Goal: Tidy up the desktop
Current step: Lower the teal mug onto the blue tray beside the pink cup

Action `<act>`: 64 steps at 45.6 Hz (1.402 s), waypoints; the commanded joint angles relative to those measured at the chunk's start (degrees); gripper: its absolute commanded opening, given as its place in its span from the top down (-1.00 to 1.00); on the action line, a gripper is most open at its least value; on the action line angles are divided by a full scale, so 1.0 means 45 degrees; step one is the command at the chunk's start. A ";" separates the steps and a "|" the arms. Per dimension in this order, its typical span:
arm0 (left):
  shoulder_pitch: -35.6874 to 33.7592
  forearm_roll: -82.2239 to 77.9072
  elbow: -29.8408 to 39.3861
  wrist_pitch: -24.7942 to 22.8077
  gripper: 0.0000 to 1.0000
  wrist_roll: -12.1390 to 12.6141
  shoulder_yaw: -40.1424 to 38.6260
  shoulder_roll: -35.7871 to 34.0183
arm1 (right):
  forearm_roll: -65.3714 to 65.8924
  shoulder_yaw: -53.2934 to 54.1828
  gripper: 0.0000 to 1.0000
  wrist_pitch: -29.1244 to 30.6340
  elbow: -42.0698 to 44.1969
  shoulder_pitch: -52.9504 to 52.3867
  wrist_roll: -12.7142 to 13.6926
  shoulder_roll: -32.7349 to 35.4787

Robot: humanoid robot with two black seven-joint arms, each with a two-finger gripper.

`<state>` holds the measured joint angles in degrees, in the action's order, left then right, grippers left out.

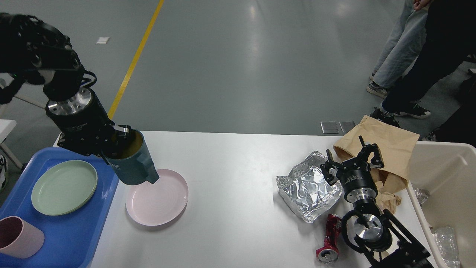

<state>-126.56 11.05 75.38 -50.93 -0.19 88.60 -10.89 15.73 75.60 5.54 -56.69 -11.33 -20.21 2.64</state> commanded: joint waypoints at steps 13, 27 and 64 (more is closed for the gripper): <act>-0.4025 -0.0229 0.2818 -0.0362 1.00 0.0041 -0.0412 0.0212 | 0.0000 -0.0003 -1.00 0.0000 0.0000 -0.0002 0.0000 0.0000; -0.2640 -0.1692 0.2819 0.0320 1.00 -0.0699 0.0876 -0.0977 | 0.0000 -0.0003 -1.00 0.0000 -0.0020 -0.0002 0.0000 0.0000; 1.0370 -0.7632 -0.2162 0.5439 1.00 -0.1248 -0.4610 -0.8538 | -0.0019 -0.0003 -1.00 0.0000 -0.0020 -0.0002 0.0000 0.0000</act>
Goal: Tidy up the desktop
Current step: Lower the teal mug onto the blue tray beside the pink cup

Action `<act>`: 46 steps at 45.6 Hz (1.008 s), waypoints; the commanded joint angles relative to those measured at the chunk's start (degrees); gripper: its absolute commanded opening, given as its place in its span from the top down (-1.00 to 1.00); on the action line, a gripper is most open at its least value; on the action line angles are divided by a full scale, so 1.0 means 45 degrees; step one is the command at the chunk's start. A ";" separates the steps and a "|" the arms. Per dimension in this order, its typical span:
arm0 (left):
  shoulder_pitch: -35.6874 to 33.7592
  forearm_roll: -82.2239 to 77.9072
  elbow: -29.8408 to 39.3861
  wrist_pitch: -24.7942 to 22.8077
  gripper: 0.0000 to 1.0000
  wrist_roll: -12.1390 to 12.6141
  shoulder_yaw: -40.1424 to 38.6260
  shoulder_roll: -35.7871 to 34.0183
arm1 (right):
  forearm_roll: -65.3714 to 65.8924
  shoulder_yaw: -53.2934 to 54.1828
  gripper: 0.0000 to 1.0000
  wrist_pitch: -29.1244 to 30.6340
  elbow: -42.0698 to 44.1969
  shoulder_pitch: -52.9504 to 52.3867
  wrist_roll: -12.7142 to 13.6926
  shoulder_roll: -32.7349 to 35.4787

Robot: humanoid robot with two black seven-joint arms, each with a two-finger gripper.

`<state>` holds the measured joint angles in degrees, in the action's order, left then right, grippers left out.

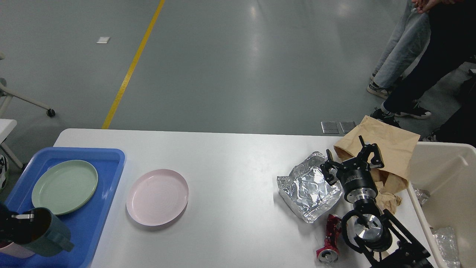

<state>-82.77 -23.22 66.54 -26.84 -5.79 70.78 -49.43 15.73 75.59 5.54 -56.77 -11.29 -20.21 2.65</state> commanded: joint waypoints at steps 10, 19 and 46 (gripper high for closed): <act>0.0581 0.0044 -0.0373 0.0280 1.00 0.0056 -0.0689 0.0027 | 0.0000 0.0000 -1.00 0.0000 0.0019 0.0009 0.0000 -0.0003; 0.0601 0.0219 -0.0373 0.0417 0.97 0.0017 -0.0728 0.0027 | 0.0000 0.0019 -1.00 0.0000 -0.0001 -0.0011 0.0000 -0.0003; 0.0581 0.0630 -0.0412 0.0964 -0.88 0.0154 -0.0885 0.0027 | 0.0000 0.0019 -1.00 0.0000 -0.0001 -0.0010 0.0000 -0.0003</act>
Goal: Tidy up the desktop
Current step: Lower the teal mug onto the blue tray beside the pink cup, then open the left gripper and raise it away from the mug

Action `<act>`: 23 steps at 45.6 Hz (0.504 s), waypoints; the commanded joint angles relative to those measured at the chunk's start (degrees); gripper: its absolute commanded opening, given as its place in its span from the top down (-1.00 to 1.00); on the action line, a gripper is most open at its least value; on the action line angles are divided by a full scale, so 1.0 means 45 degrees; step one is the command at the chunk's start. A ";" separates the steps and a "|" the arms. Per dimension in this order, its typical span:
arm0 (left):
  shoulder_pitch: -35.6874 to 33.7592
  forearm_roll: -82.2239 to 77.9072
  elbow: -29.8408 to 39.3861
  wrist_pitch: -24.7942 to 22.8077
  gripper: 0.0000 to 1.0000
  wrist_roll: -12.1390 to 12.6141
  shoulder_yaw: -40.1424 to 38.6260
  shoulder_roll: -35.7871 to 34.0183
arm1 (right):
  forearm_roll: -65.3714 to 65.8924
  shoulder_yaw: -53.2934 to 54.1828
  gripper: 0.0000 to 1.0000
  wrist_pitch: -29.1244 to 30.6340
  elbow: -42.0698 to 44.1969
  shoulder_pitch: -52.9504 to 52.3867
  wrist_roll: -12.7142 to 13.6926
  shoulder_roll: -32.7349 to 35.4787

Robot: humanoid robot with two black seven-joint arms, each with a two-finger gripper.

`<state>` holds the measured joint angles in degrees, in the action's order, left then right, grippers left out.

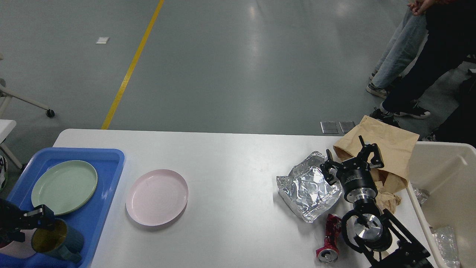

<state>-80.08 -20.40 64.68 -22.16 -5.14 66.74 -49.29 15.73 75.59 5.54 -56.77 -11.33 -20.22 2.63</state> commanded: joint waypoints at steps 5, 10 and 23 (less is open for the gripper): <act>-0.0075 0.0001 0.0040 -0.0173 -0.90 -0.0030 0.0014 -0.0004 | 0.0000 -0.0002 -1.00 0.0000 -0.0002 -0.0001 0.0000 0.0001; -0.0114 0.0001 0.0040 -0.0173 -0.90 -0.0030 0.0014 0.0015 | 0.0000 -0.0002 -1.00 0.0000 0.0017 0.0018 0.0000 0.0001; -0.1283 0.0040 0.0235 -0.1342 -0.91 -0.0011 0.0442 0.0015 | 0.0000 -0.0002 -1.00 0.0000 -0.0002 0.0018 0.0000 0.0001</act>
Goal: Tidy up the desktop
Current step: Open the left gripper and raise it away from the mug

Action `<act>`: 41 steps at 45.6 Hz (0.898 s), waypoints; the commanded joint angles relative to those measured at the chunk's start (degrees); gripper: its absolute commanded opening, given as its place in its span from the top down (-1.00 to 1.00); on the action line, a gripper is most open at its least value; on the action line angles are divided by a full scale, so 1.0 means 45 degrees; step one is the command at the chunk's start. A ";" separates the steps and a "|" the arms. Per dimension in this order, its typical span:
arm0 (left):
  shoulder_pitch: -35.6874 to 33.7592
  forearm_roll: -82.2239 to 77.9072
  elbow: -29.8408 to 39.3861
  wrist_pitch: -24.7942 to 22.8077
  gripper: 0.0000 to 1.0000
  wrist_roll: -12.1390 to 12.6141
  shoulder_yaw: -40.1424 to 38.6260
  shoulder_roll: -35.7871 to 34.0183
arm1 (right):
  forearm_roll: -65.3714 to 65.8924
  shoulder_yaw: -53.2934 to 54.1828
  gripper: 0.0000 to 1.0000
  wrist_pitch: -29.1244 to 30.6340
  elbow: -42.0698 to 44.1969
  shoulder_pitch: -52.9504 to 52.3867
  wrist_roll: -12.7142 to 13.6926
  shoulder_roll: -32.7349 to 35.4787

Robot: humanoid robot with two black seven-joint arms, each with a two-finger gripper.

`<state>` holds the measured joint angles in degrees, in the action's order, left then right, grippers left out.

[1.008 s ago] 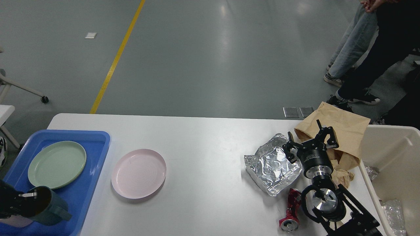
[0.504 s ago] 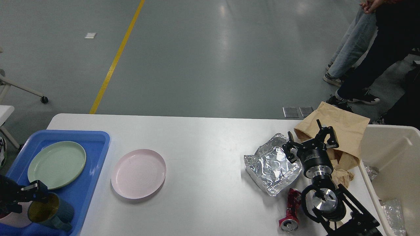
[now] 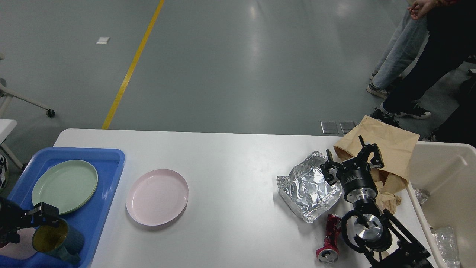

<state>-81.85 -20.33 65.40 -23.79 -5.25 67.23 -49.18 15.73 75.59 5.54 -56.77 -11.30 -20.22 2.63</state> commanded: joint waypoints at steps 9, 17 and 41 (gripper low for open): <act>-0.3877 0.0435 0.0270 -0.3422 -0.92 -0.0044 0.2205 0.0420 | 0.0000 -0.0001 -1.00 0.0000 -0.0002 0.0010 0.0000 0.0000; -0.7002 0.2093 0.1129 -0.4127 -0.92 -0.0005 0.4647 0.2255 | 0.0000 -0.0001 -1.00 0.0000 0.0017 -0.0009 0.0000 0.0000; -1.3761 0.8968 0.5816 -0.4127 -0.91 0.0054 0.5041 0.9775 | 0.0000 -0.0001 -1.00 0.0000 -0.0002 -0.0009 0.0000 0.0000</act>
<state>-138.91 12.27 87.73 -42.38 -4.93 91.31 -11.42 15.73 75.59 5.54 -56.78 -11.32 -20.21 2.64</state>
